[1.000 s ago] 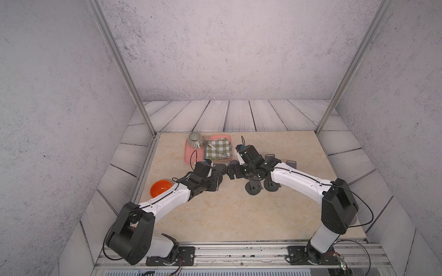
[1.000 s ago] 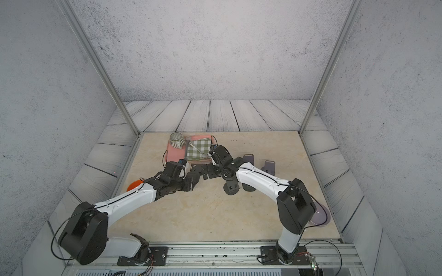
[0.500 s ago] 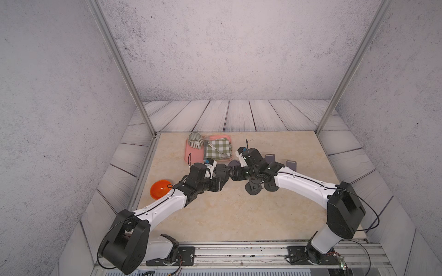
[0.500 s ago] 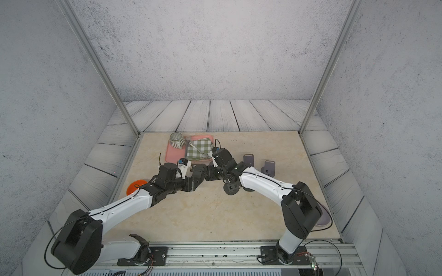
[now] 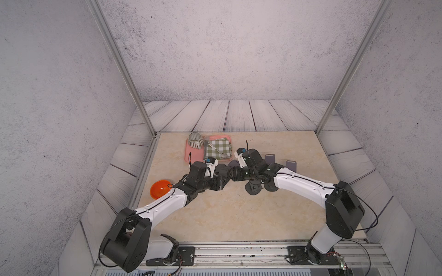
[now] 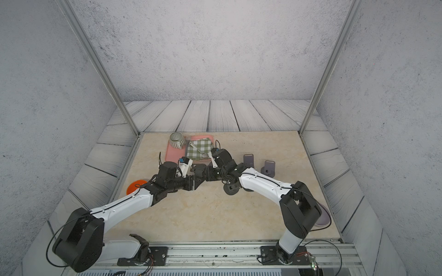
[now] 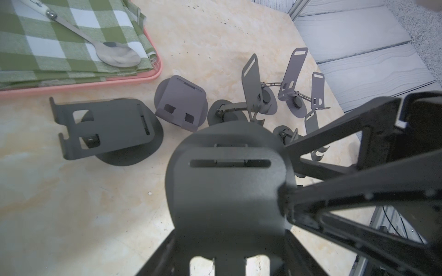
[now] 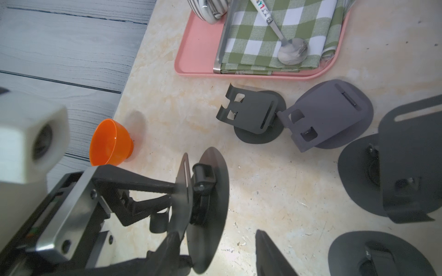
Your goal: Open the phone stand
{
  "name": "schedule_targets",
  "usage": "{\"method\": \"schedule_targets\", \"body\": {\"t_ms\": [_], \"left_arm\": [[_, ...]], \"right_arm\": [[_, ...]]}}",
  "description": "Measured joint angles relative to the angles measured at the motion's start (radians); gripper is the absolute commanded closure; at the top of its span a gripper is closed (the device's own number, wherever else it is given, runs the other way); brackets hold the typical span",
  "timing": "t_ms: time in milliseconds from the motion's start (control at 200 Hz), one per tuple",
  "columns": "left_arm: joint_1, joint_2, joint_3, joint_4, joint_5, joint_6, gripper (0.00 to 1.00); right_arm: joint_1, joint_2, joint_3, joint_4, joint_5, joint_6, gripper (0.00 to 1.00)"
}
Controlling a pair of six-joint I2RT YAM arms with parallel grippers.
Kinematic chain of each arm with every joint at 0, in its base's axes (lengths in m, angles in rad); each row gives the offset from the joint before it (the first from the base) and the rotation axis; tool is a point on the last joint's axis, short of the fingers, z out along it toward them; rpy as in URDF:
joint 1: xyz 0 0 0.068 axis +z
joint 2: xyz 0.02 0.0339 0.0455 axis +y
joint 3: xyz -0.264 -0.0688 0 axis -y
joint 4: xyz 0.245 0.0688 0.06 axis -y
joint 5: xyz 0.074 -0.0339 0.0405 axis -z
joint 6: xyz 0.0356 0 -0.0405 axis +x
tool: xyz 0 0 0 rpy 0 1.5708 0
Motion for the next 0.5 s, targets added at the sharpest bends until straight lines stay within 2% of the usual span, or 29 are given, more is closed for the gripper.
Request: {"method": "schedule_targets", "body": {"t_ms": [180, 315, 500], "left_arm": [[0.003, -0.012, -0.002, -0.005, -0.001, -0.007, 0.63], [0.007, -0.034, -0.008, -0.009, -0.005, -0.008, 0.63], [0.006, -0.041, -0.008, -0.006, 0.0, -0.001, 0.62]], "right_arm": [[-0.001, 0.002, -0.014, 0.05, -0.024, 0.018, 0.6], [-0.001, 0.002, -0.015, 0.062, -0.026, 0.016, 0.46], [-0.001, -0.008, -0.02, 0.051, -0.012, 0.009, 0.43]]}}
